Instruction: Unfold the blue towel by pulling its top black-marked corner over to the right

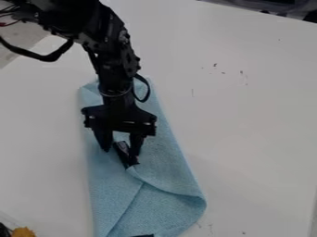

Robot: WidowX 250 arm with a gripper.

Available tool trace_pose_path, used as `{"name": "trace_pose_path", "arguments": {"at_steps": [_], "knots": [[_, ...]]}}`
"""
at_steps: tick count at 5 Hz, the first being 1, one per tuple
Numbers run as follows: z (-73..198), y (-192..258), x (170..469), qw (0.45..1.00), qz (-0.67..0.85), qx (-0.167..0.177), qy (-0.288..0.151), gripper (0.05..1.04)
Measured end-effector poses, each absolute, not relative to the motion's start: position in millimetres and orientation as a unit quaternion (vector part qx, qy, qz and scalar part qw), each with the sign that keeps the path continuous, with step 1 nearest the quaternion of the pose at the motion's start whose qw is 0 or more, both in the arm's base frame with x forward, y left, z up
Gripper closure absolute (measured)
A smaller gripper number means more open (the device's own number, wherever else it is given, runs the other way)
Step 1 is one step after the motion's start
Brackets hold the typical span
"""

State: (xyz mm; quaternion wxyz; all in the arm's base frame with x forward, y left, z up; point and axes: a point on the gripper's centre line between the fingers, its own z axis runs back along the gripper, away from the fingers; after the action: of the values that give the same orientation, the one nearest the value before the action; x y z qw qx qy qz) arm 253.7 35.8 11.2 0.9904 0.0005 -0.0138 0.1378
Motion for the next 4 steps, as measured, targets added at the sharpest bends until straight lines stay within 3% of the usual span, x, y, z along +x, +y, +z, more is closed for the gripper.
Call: {"name": "trace_pose_path", "arguments": {"at_steps": [1,2,3,4], "knots": [[9.6,35.1,254.4,0.991,0.137,-0.002,-0.012,0.699],[10.1,35.2,254.0,0.99,0.14,-0.002,-0.008,0.908],[13.3,33.0,254.0,0.991,0.136,0.01,0.0,1.016],[30.1,24.4,261.3,0.991,0.13,0.032,-0.01,1.03]]}}
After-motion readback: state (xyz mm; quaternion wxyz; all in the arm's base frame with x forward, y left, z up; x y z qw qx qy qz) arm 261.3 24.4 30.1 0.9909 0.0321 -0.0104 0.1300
